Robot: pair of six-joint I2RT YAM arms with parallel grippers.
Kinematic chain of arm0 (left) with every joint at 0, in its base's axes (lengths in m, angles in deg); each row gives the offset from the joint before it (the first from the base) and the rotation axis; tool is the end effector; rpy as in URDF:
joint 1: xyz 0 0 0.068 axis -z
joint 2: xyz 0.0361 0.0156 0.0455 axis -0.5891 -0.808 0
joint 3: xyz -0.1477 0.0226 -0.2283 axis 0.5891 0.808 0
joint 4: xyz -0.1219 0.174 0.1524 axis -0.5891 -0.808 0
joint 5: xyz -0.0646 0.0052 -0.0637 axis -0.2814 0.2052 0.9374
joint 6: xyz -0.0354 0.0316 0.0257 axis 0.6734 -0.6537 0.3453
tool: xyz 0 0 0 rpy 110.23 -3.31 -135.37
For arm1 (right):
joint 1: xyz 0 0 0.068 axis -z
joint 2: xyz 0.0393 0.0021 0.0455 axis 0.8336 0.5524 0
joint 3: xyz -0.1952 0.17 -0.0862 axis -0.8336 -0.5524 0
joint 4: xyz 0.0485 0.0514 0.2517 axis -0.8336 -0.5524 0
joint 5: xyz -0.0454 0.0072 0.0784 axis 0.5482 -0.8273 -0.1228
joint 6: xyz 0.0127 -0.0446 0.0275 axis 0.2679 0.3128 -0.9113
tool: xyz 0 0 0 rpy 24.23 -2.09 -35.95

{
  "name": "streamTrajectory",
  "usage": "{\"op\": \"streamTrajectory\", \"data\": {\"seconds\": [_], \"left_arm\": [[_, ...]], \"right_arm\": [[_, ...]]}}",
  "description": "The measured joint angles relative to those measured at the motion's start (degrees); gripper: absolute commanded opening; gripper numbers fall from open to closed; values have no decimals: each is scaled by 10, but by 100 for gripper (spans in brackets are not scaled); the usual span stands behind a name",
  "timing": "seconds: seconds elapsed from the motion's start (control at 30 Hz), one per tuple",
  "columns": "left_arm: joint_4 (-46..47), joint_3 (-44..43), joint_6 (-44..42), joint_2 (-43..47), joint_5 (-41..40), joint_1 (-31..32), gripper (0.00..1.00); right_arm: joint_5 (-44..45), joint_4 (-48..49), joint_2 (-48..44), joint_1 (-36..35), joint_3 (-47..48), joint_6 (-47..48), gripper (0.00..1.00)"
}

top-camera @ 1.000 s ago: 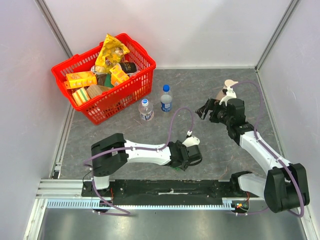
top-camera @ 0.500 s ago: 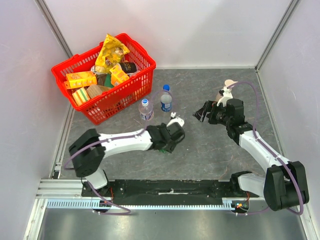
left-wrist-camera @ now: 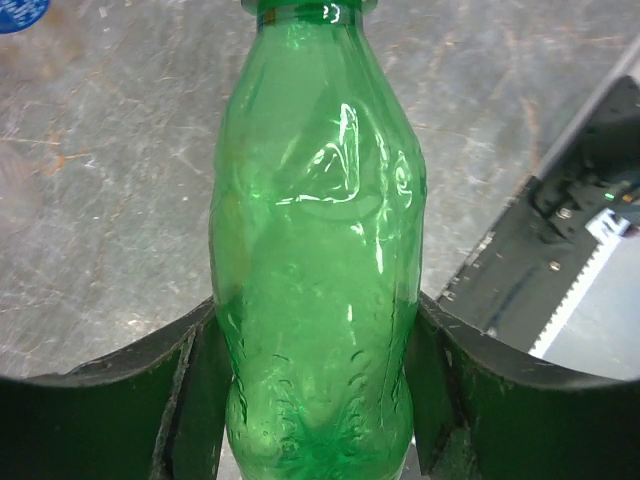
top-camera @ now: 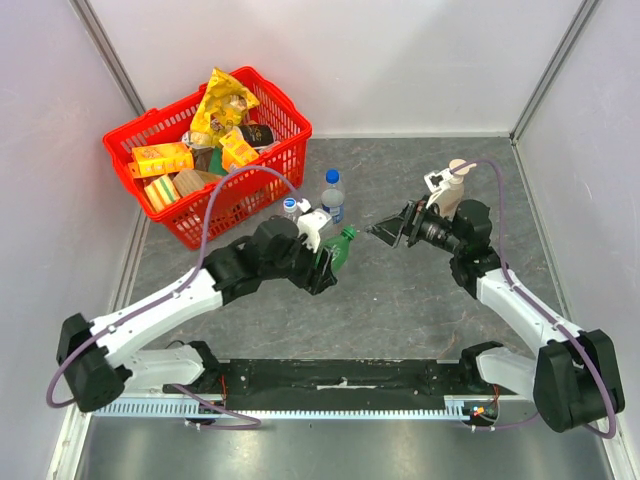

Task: Unscrew the bottle caps

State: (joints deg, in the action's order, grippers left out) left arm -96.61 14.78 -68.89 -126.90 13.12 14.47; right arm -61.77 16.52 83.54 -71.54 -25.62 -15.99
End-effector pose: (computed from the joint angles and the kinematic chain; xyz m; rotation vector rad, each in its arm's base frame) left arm 0.1597 -0.1996 0.2944 0.7681 2.1997 -0.7098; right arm 0.2353 0.0864 0.2672 -0.1543 1.8701 1.2440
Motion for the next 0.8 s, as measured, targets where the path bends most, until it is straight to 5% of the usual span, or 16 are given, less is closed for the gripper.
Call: {"op": "streamTrajectory", "data": {"seconds": [0.27, 0.8], "left_arm": [[3, 15, -10, 72, 56, -2, 63], [-20, 19, -23, 82, 50, -3, 61]], "right_arm": [[-37, 180, 0, -60, -21, -169, 88], [-37, 285, 52, -100, -21, -316, 67]]}}
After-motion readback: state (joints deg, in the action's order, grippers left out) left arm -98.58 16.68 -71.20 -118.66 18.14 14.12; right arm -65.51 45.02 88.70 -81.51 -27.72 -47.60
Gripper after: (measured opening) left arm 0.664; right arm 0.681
